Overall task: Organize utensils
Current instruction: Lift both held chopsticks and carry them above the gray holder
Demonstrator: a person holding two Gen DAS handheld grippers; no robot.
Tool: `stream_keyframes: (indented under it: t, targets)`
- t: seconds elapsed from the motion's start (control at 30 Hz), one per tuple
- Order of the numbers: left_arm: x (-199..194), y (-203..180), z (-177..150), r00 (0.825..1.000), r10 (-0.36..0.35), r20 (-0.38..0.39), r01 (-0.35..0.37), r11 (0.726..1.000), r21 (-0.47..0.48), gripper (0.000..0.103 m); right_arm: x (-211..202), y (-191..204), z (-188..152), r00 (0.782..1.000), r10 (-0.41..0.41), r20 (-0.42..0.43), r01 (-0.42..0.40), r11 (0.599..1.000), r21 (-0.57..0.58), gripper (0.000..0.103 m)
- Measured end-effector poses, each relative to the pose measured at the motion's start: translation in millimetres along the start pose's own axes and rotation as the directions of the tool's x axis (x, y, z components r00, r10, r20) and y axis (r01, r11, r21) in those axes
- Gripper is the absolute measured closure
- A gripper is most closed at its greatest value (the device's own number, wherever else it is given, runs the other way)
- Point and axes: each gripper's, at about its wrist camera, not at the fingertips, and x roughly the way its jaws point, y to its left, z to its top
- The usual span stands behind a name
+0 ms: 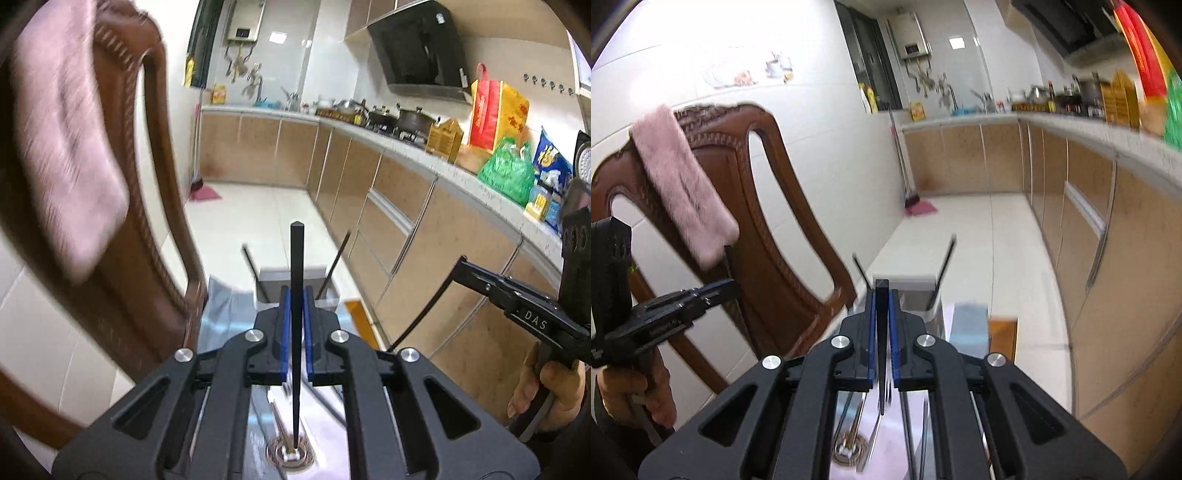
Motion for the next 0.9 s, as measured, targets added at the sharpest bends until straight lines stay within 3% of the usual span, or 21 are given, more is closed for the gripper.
stream_keyframes:
  t: [0.23,0.43,0.6,0.73,0.9]
  targets:
    - [11.7,2.8,83.6,0.99,0.018,0.137,-0.013,0.999,-0.043,0.097,23.2,1.4,76.6,0.992,-0.071,0.104,0.072,0.997,-0.008,0.095]
    - [68.2,23.7,116.5,0.992,0.0,0.123,0.016,0.992,-0.127,0.097,62.7,-10.4,100.5,0.979,-0.141,0.149,0.138,0.99,0.03,0.095]
    - [125.7,37.4,98.0,0.996,0.024,0.081,-0.011,0.987,-0.162,0.097,116.4,-34.2,77.9,0.983,-0.163,0.078,0.154,0.982,0.11,0.095]
    - [169.2,58.7,62.9,0.998,0.049,0.048,-0.037,0.975,-0.218,0.097,157.8,-53.6,43.8,0.99,-0.14,-0.018,0.141,0.971,0.194,0.095]
    - [197.9,86.7,19.1,0.998,0.05,0.032,-0.039,0.958,-0.284,0.097,184.8,-62.7,10.5,0.987,-0.127,-0.095,0.145,0.965,0.219,0.095]
